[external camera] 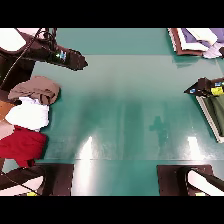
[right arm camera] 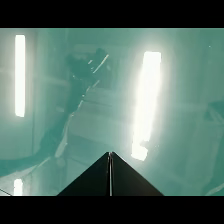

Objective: Fold the shirts.

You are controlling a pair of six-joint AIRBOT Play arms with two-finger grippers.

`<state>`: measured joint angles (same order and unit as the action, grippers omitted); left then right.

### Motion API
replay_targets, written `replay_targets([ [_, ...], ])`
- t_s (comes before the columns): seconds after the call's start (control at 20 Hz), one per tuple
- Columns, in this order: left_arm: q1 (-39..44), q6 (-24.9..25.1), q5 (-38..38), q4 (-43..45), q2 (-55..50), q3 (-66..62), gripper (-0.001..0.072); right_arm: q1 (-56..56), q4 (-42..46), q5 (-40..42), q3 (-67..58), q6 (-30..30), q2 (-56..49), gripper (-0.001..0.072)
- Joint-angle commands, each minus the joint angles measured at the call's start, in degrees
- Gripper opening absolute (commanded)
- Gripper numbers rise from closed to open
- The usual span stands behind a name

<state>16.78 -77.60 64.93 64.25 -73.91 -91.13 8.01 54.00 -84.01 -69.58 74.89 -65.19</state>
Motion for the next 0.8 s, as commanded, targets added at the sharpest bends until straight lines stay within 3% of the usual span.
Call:
replay_targets([
  [0.0,0.0,0.0,0.0,0.0,0.0,0.0,0.0031,-0.1,0.0,-0.2,0.0,0.0,0.0,0.0017],
  [0.6,0.0,0.0,-0.1,-0.1,0.0,0.0,0.0031,-0.1,-0.1,-0.2,0.0,0.0,0.0,0.0017],
  [0.75,0.0,-0.4,-5.9,-0.2,0.0,0.0,0.0032,0.0,0.0,-0.1,0.0,0.0,0.0,0.0017],
])
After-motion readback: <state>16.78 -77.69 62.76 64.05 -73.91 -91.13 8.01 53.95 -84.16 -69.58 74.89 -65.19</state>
